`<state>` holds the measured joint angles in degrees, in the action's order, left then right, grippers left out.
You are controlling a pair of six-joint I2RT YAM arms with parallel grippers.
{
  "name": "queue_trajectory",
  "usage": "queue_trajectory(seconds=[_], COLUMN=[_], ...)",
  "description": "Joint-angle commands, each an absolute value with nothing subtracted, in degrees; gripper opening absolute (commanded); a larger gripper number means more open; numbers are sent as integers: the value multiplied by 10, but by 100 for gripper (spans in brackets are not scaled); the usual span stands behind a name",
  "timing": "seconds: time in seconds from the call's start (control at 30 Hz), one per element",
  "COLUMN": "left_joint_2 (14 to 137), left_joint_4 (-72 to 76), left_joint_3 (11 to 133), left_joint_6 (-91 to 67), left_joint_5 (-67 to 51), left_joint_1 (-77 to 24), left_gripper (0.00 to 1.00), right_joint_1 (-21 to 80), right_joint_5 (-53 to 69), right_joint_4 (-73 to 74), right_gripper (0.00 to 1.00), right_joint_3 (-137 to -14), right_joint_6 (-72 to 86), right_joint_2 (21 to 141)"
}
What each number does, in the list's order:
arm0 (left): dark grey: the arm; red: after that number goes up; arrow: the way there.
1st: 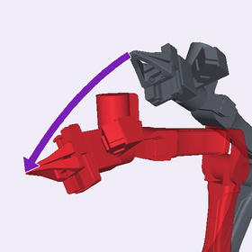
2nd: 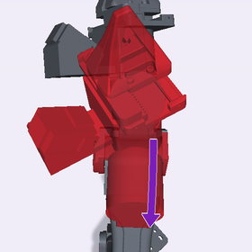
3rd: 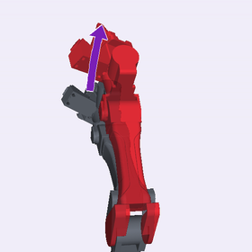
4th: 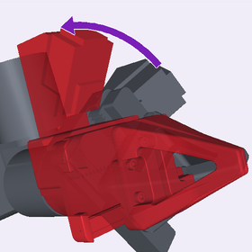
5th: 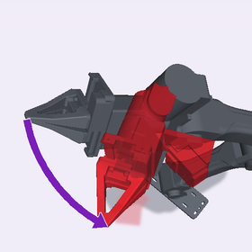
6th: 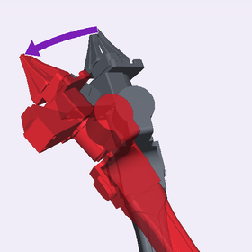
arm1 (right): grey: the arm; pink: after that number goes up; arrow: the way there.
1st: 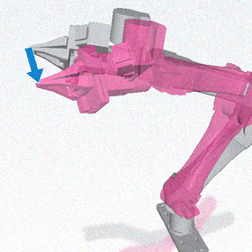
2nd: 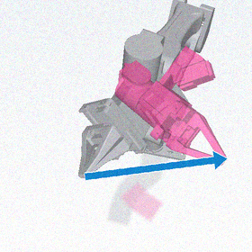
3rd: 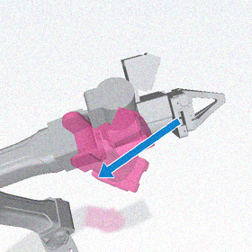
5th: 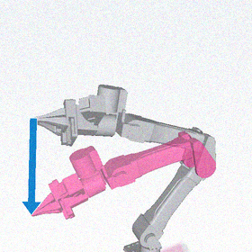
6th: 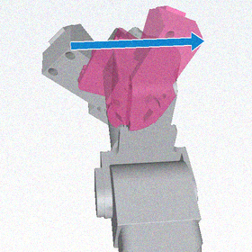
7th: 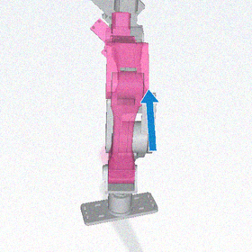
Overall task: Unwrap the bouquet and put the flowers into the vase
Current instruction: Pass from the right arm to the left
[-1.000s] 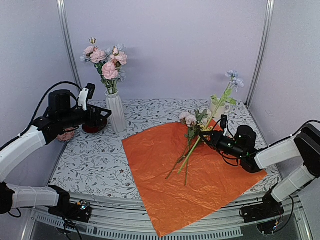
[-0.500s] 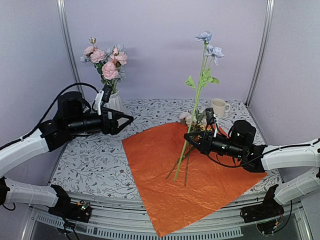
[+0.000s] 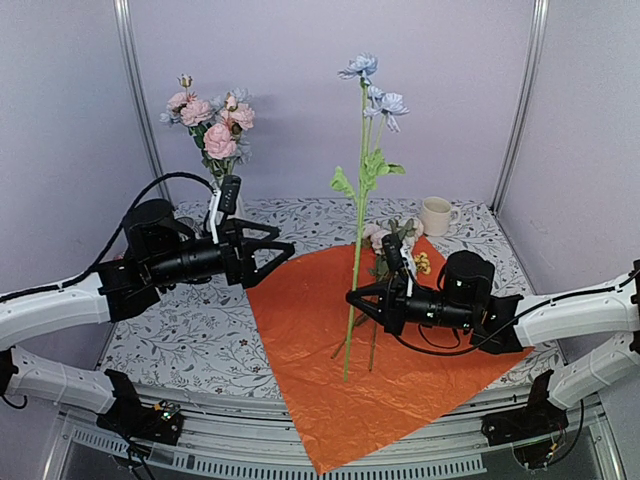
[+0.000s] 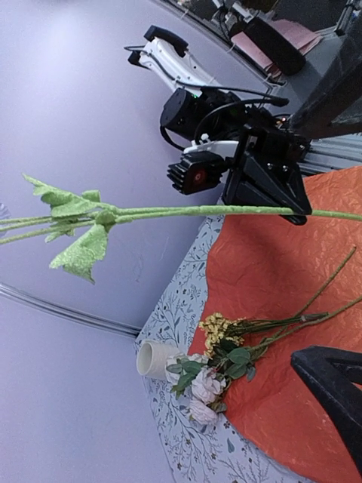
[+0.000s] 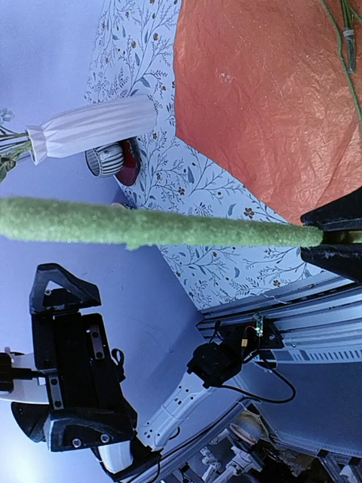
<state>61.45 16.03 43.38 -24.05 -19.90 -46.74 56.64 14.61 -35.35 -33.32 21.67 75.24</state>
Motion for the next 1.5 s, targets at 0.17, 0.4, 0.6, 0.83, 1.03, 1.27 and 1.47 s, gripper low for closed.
queue_trajectory(seconds=[0.17,0.4,0.6,0.83,1.03,1.27,1.47], left_joint_2=[666,696,722,743,753,768,774], left_joint_4=[249,279,289,296,308,319,335], left_joint_3=[456,476,497,502,499,499,493], left_joint_6=[-253,-258,-259,-264,-270,-282,-285], left_joint_5=[-217,-254,-284,-299,-309,-317,-321], left_joint_1=[-476,-478,-481,-489,-495,-501,-505], left_gripper=[98,97,85,70,55,42,14], right_joint_1=[603,629,638,641,641,641,641], right_joint_5=[143,130,129,121,120,117,113], right_joint_4=[-345,-325,-321,-322,-323,-324,-324], right_gripper=[3,3,3,3,3,3,3], right_joint_3=[-363,-393,-409,-412,-413,-417,-415], right_joint_6=[178,159,151,154,155,157,158], right_joint_2=[778,812,827,827,828,831,832])
